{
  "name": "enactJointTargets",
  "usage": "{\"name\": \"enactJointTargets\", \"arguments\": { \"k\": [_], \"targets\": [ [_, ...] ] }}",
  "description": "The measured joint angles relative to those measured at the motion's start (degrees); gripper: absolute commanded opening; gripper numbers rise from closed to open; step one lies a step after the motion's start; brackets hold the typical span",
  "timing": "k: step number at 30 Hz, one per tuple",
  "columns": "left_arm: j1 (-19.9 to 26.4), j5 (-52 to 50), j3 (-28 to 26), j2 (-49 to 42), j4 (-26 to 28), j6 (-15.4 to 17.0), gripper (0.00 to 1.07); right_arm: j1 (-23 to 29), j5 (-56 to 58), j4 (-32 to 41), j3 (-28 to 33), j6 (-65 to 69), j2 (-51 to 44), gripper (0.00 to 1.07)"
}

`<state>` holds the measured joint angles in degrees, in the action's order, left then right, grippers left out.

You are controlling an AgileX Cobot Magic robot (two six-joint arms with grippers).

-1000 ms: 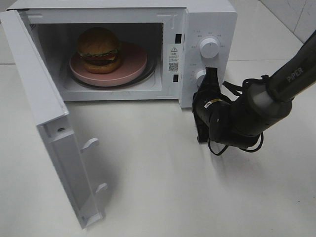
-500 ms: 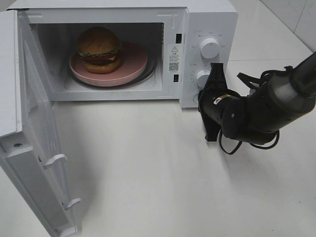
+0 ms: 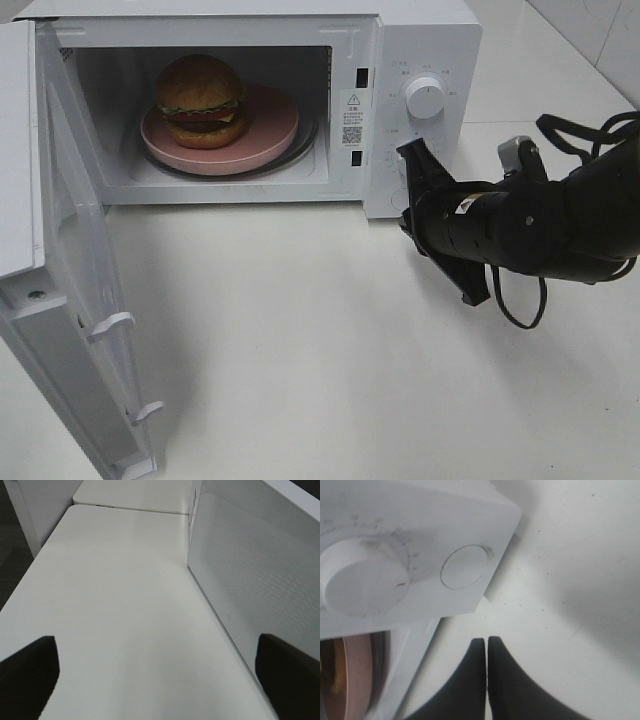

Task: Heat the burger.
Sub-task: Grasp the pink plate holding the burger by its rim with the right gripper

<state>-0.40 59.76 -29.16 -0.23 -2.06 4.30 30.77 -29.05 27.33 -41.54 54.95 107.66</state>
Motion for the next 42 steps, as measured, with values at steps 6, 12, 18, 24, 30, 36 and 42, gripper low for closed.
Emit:
{"name": "enactJointTargets", "arguments": {
  "k": [6,12,18,24,30,36,42],
  "targets": [
    [0.00,0.00,0.00,0.00,0.00,0.00,1.00,0.00,11.63,-4.07,0.06,-15.53,-3.95,0.02],
    [0.00,0.00,0.00,0.00,0.00,0.00,1.00,0.00,22.69,-8.77,-0.23,-25.04,-8.48,0.03],
    [0.00,0.00,0.00,0.00,0.00,0.00,1.00,0.00,32.89,-10.20,-2.81,-33.12,-11.80,0.03],
    [0.00,0.00,0.00,0.00,0.00,0.00,1.00,0.00,48.36,-10.66,-7.56,-47.90,-13.81,0.04],
    [0.00,0.00,0.00,0.00,0.00,0.00,1.00,0.00,64.17,-10.71,-13.81,-65.32,-14.44,0.06],
    [0.00,0.00,0.00,0.00,0.00,0.00,1.00,0.00,72.59,-11.29,-17.70,-84.45,-14.44,0.07],
    [0.00,0.00,0.00,0.00,0.00,0.00,1.00,0.06,77.23,-16.27,-20.45,-104.39,-14.44,0.10]
  ]
}}
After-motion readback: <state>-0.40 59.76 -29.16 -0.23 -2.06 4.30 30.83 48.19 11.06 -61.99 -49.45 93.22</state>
